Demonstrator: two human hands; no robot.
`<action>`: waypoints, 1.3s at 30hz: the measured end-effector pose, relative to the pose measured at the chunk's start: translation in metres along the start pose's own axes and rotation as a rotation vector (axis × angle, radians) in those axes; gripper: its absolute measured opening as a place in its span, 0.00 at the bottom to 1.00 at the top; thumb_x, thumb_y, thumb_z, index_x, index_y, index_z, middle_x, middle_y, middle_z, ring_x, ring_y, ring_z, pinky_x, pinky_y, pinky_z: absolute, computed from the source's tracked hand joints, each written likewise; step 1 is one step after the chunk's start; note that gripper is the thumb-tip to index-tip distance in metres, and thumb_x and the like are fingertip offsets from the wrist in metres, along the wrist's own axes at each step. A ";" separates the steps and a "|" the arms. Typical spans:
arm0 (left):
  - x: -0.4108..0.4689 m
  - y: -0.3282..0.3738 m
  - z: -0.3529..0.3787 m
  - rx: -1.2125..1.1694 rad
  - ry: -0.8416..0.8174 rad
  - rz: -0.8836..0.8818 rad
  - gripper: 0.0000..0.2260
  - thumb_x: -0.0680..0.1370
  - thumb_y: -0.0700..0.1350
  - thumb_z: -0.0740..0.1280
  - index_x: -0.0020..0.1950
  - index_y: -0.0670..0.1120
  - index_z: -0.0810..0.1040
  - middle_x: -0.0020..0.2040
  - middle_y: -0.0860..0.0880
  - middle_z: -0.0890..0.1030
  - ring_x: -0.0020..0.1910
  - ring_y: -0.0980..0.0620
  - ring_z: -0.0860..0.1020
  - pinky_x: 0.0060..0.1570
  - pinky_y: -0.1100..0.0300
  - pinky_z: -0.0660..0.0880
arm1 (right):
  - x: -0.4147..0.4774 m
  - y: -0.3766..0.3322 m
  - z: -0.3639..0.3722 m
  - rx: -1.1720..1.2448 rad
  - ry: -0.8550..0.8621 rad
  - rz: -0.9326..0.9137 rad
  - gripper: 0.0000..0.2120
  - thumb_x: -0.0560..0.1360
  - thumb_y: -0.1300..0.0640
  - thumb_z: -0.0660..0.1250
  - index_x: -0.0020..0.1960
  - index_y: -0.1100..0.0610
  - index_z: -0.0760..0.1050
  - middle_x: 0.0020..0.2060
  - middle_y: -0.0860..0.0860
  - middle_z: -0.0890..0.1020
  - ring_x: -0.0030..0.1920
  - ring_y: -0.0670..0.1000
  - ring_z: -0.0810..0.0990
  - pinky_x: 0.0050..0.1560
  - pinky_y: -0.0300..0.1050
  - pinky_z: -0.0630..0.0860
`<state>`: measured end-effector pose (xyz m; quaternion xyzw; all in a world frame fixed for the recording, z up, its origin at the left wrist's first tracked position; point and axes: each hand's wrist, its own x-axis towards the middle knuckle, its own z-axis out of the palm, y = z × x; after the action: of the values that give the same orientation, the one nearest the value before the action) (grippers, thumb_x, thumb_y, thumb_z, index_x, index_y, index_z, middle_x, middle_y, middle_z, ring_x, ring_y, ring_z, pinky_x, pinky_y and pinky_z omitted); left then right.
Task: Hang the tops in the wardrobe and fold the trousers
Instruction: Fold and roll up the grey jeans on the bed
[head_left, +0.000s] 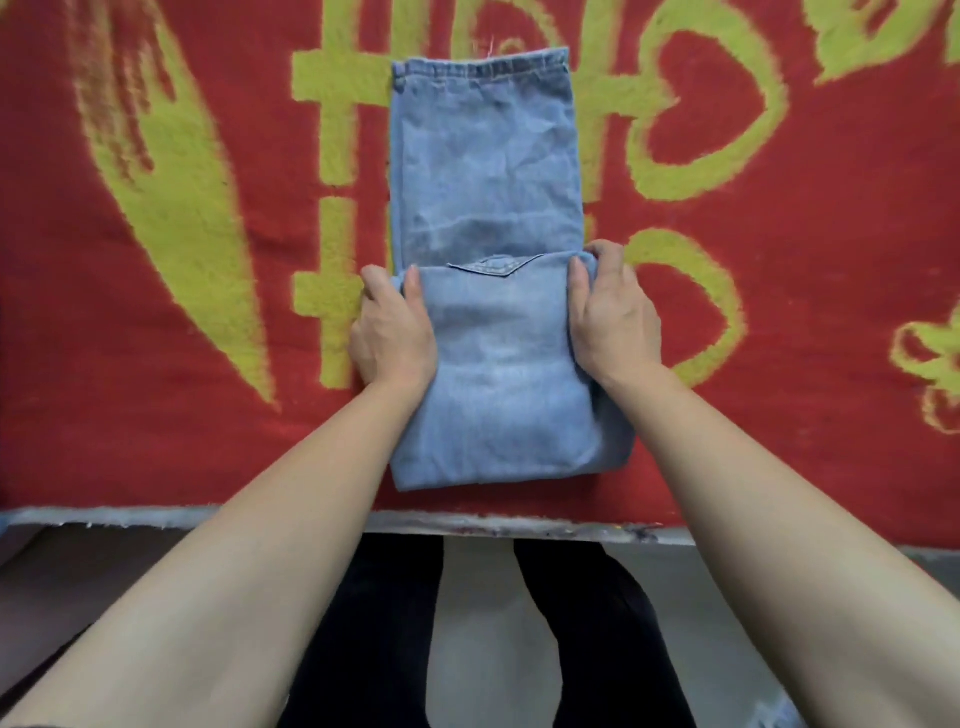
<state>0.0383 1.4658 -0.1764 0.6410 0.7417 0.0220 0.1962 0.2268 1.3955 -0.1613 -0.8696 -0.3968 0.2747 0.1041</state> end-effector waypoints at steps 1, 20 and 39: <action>0.000 -0.003 -0.003 -0.011 -0.005 0.018 0.19 0.83 0.56 0.55 0.62 0.41 0.68 0.53 0.37 0.81 0.50 0.33 0.78 0.42 0.45 0.69 | -0.002 0.000 -0.004 -0.024 -0.005 -0.011 0.18 0.83 0.43 0.53 0.67 0.53 0.67 0.59 0.59 0.77 0.55 0.65 0.77 0.49 0.55 0.72; 0.122 0.101 -0.093 -0.860 -0.490 -0.014 0.12 0.61 0.41 0.67 0.43 0.46 0.80 0.37 0.49 0.80 0.34 0.55 0.77 0.32 0.66 0.73 | 0.109 -0.095 -0.089 0.718 -0.197 0.136 0.05 0.63 0.59 0.65 0.38 0.53 0.76 0.36 0.51 0.73 0.37 0.48 0.71 0.41 0.42 0.68; -0.075 -0.046 -0.088 0.247 -0.454 0.918 0.14 0.67 0.44 0.63 0.51 0.47 0.79 0.50 0.46 0.80 0.50 0.41 0.78 0.45 0.50 0.70 | -0.092 0.004 -0.074 -0.411 -0.420 -0.425 0.24 0.66 0.39 0.53 0.51 0.46 0.82 0.48 0.55 0.74 0.54 0.60 0.73 0.56 0.54 0.69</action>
<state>-0.0256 1.4051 -0.0888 0.9070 0.3202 -0.1213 0.2452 0.2220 1.3267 -0.0657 -0.6951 -0.6283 0.3342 -0.1021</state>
